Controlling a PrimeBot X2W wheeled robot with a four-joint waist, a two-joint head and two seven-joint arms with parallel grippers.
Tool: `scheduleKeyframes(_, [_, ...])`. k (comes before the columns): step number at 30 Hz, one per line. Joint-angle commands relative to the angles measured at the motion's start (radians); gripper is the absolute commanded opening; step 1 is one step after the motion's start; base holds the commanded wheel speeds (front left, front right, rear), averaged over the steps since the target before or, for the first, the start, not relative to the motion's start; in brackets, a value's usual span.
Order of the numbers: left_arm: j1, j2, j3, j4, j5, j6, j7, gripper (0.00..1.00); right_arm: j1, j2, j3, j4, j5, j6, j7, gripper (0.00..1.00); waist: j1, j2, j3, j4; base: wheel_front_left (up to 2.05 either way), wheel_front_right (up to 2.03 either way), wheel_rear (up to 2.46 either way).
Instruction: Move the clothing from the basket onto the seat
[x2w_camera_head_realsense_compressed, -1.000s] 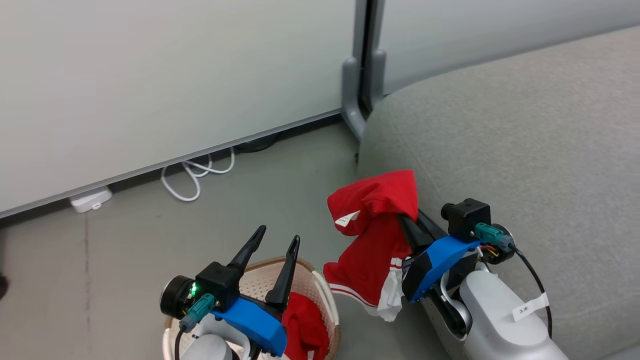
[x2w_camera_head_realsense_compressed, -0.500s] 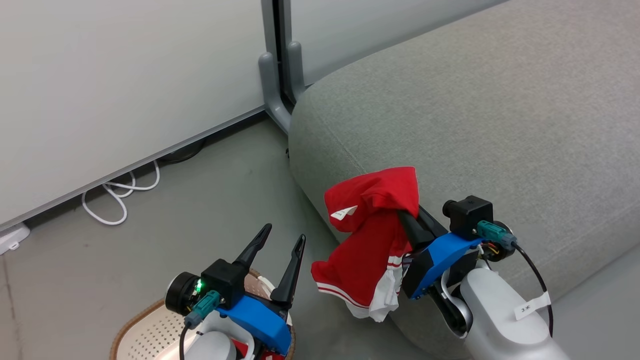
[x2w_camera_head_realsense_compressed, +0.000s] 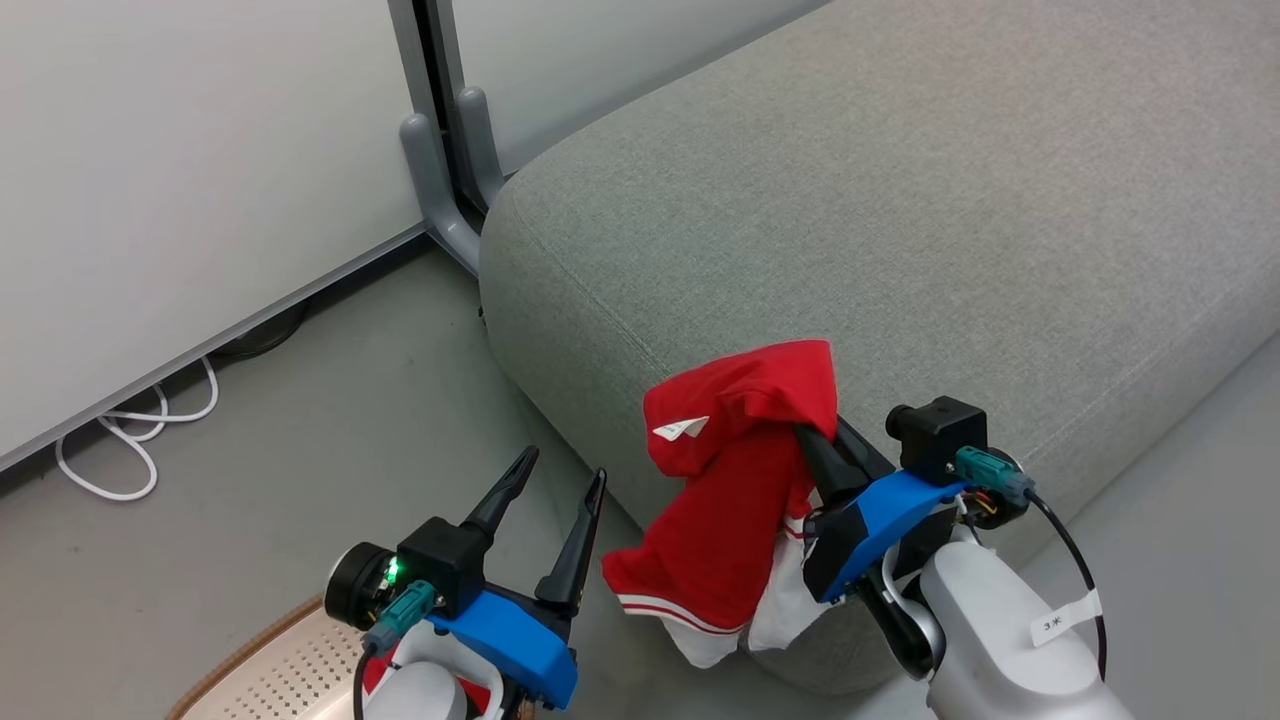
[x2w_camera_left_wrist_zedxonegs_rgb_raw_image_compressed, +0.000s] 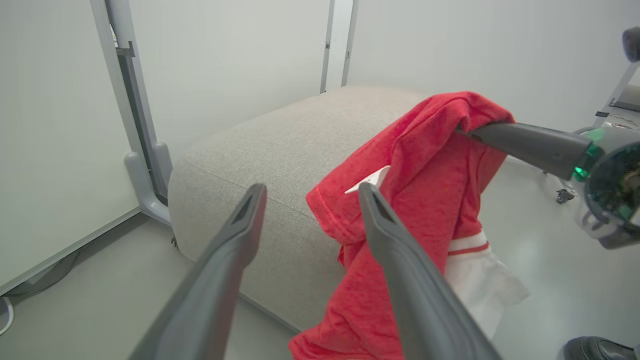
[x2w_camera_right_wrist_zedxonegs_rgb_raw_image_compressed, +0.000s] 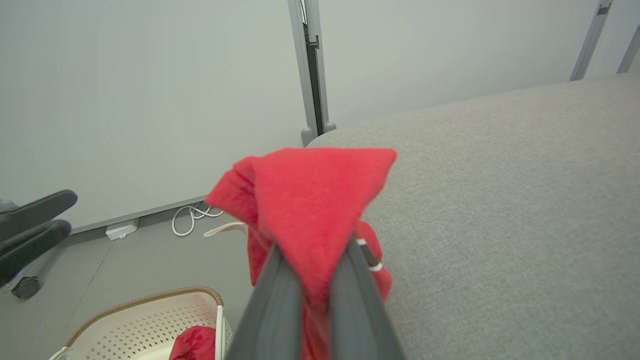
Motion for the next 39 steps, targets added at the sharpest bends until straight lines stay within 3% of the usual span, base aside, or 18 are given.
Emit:
scheduleKeyframes(1, [-0.012, 0.006, -0.002, -0.003, 0.000, -0.008, -0.005, 1.00, 0.011, -0.002, -0.002, -0.007, -0.006, 0.000, -0.005, 0.00, 0.0001, -0.0001, 0.001, -0.002, 0.00, 0.00, 0.00])
scheduleKeyframes(13, [-0.026, 0.015, -0.012, -0.010, 0.003, -0.008, -0.005, 1.00, -0.035, -0.002, -0.034, -0.007, -0.017, 0.000, -0.005, 0.00, 0.0001, -0.0001, 0.027, 0.017, 0.00, 0.00, 0.00])
scheduleKeyframes(19, [-0.050, 0.038, -0.019, -0.034, 0.020, -0.008, -0.005, 1.00, -0.154, -0.009, -0.118, -0.003, -0.042, 0.000, -0.005, 0.00, 0.0001, -0.0001, 0.083, 0.035, 0.00, 0.00, 0.00])
scheduleKeyframes(32, [-0.171, 0.111, -0.055, -0.142, 0.067, -0.008, -0.005, 1.00, -0.518, -0.173, -0.421, -0.019, -0.087, 0.000, 0.016, 0.00, 0.0001, -0.0001, 0.327, 0.126, 0.00, 0.00, 0.00])
scheduleKeyframes(39, [-0.239, 0.162, -0.059, -0.214, 0.095, -0.007, -0.005, 1.00, -0.595, -0.253, -0.589, -0.031, -0.124, 0.000, 0.033, 0.00, 0.0001, -0.0001, 0.485, 0.178, 0.00, 0.00, 0.00])
